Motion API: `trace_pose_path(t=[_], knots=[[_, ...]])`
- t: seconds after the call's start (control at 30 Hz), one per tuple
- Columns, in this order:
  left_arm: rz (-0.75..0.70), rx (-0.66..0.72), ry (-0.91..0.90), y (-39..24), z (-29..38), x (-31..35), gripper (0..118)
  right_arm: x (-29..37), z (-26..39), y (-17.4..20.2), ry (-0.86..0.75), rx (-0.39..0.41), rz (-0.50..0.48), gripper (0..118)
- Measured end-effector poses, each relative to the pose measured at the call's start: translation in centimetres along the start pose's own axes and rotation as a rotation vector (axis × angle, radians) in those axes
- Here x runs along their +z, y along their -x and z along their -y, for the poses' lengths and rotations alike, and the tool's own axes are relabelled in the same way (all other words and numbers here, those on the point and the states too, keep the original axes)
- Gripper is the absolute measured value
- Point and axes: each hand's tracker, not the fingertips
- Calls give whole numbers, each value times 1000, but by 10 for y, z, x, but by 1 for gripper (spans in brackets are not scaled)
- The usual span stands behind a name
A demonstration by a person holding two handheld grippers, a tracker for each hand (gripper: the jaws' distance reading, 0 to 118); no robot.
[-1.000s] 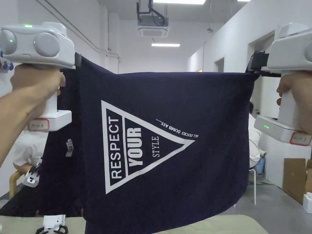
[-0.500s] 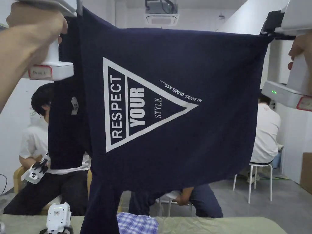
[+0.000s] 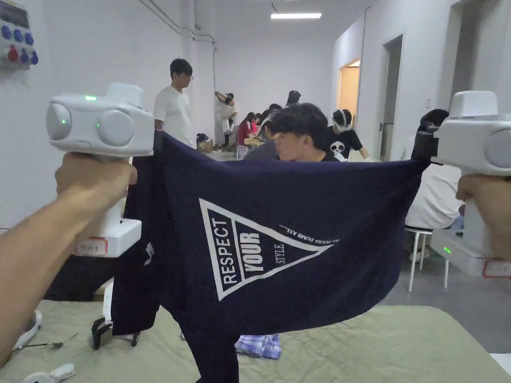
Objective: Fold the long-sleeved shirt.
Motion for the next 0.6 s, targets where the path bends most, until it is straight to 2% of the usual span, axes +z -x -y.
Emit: trace_pose_path(t=[0.2,0.33,0.43,0.6], knots=[[55,21,72,-12,105,50,3,51,106,-14,124,33,9,4],[117,49,141,-18,180,106,3,104,175,-34,188,-29,-21,4],[162,48,199,-25,246,161,3,156,227,-46,249,-36,-31,4],[192,44,340,-36,359,245,3,237,331,-55,428,66,-59,4]])
